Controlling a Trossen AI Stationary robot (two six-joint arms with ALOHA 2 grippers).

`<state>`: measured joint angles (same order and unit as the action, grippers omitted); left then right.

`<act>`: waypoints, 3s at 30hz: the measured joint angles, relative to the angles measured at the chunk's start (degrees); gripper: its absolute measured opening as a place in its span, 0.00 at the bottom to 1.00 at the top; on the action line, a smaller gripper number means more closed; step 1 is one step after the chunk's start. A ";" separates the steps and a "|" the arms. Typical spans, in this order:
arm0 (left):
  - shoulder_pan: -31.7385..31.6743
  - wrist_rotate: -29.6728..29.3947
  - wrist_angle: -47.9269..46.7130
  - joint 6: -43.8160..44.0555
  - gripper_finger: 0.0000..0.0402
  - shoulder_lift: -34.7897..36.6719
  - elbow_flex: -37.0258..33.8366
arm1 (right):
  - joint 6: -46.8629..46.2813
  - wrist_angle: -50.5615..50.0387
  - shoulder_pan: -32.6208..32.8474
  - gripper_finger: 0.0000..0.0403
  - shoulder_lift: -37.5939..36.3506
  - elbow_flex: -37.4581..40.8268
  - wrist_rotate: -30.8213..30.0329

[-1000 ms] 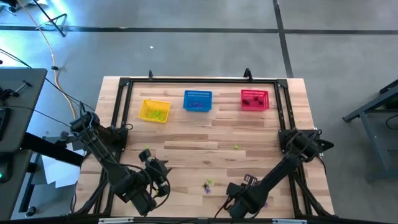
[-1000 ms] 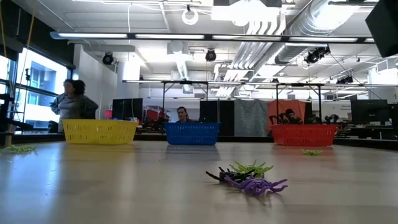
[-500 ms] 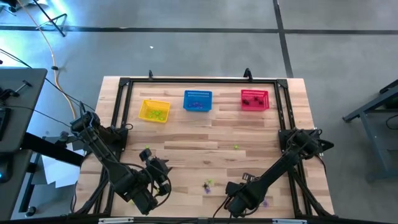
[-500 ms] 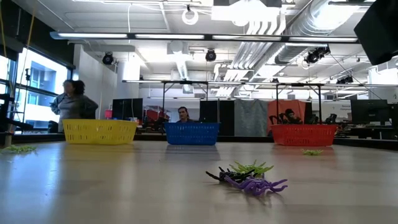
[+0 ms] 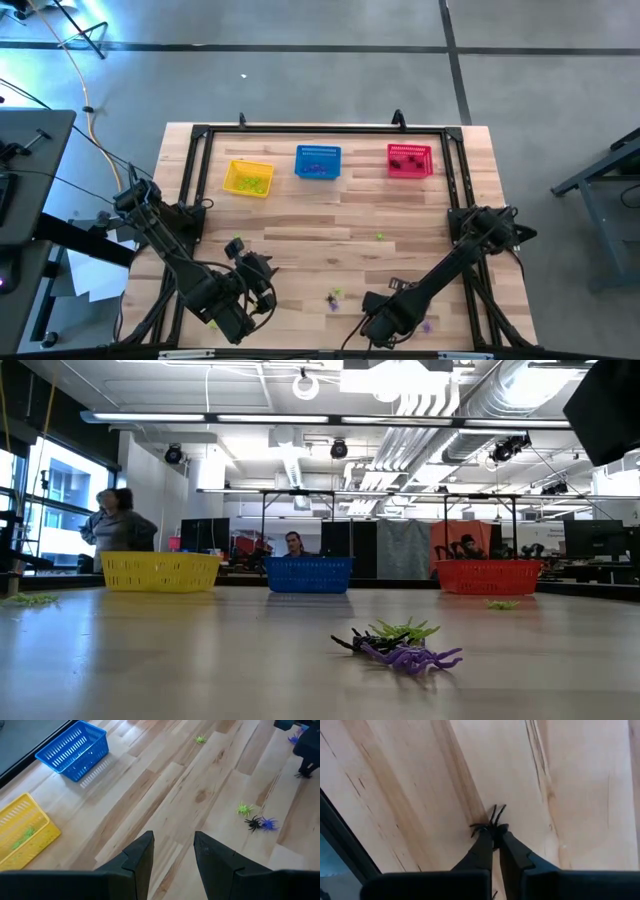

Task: Sort Halloween decoration
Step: Put the black spider toy into the red bin

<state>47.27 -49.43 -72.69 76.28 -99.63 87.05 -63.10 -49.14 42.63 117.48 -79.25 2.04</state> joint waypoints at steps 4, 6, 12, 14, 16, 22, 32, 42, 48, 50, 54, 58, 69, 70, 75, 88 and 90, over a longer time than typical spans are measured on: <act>0.00 0.00 0.21 0.08 0.33 0.00 0.00 | -0.22 -2.24 -0.56 0.00 -2.84 0.48 -2.39; 0.00 0.00 0.55 0.08 0.33 0.00 0.00 | -0.96 -2.37 -0.90 0.00 -4.69 0.29 -3.49; 0.02 0.00 0.63 0.08 0.33 0.00 0.00 | -1.12 -6.81 -1.60 0.00 -8.89 0.17 -6.05; 0.00 0.00 0.64 0.06 0.33 0.00 0.00 | -1.28 -9.70 -2.14 0.00 -10.48 0.13 -7.43; 0.02 0.00 0.63 0.06 0.33 0.00 0.00 | -1.36 -14.16 -3.02 0.00 -11.75 0.12 -8.79; 0.02 0.00 0.61 0.03 0.33 0.00 0.00 | -0.08 -26.48 -7.61 0.00 -17.11 0.07 -12.37; 0.04 0.00 0.61 -0.42 0.33 0.00 0.00 | 11.92 -30.34 -22.94 0.00 -26.93 2.16 -16.58; 0.04 0.00 0.57 -2.97 0.33 0.00 0.00 | 26.76 -26.23 -43.92 0.00 -33.68 12.51 -16.40; -0.82 -0.48 0.50 -4.97 0.33 0.00 0.00 | 36.55 -21.83 -55.45 0.00 -35.38 15.63 -15.28; -1.34 -0.67 0.48 -4.97 0.33 0.00 0.02 | 39.74 -20.48 -59.07 0.00 -35.38 15.70 -15.23; -2.66 -0.91 -0.11 -5.13 0.33 0.00 0.02 | 44.76 -17.38 -65.67 0.00 -35.38 15.70 -15.11; -3.83 -1.31 -0.57 -7.38 0.33 0.00 0.02 | 48.48 -14.99 -71.49 0.00 -35.38 15.70 -15.12; -6.88 -2.00 -0.62 -10.60 0.33 0.00 0.02 | 51.55 -8.67 -83.04 0.00 -35.33 15.73 -15.19; -6.93 -2.17 -0.64 -10.87 0.33 0.00 0.02 | 51.60 -7.47 -83.39 0.00 -35.33 16.19 -15.36; -6.91 -2.53 -0.70 -12.05 0.33 0.00 0.02 | 51.66 -1.79 -84.49 0.00 -35.29 21.54 -14.94; -7.58 -3.63 -0.81 -12.47 0.33 0.00 0.02 | 51.04 1.46 -85.41 0.00 -35.25 28.77 -13.64; -7.84 -3.63 -0.81 -12.47 0.33 0.00 0.02 | 51.16 1.59 -85.39 0.00 -35.25 28.77 -13.66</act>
<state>39.42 -53.06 -73.49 63.81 -99.63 87.07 -11.94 -47.55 -42.76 82.24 -50.48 -11.62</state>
